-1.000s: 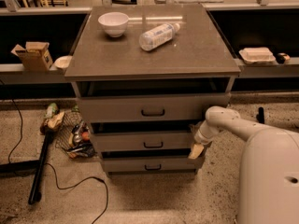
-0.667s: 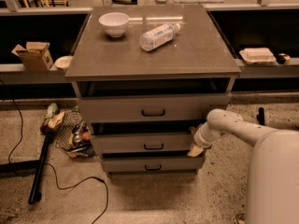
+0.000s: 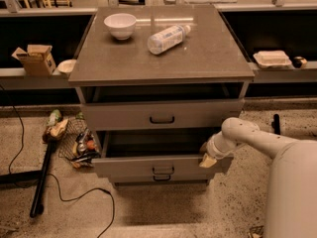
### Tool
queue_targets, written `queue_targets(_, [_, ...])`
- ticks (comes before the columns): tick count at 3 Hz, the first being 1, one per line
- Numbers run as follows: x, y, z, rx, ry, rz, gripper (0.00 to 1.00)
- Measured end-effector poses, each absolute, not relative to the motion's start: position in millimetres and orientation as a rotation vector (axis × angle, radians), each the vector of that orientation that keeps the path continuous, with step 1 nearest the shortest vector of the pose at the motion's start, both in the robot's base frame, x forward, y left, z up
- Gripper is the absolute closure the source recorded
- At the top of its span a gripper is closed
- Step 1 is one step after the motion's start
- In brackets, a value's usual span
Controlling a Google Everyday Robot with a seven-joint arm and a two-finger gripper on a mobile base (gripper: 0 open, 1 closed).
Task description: Open middle drawer
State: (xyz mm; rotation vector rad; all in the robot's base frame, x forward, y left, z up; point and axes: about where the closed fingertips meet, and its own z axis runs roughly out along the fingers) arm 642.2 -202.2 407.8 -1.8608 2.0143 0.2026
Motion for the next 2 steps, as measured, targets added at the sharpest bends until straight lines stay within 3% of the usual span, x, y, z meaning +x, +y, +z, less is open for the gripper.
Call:
queue_targets(1, [642.1,-202.2,407.7,-1.861,2.014,0.203,0.00])
queue_targets(2, [642.1,-202.2,407.7,-1.861,2.014,0.203,0.00])
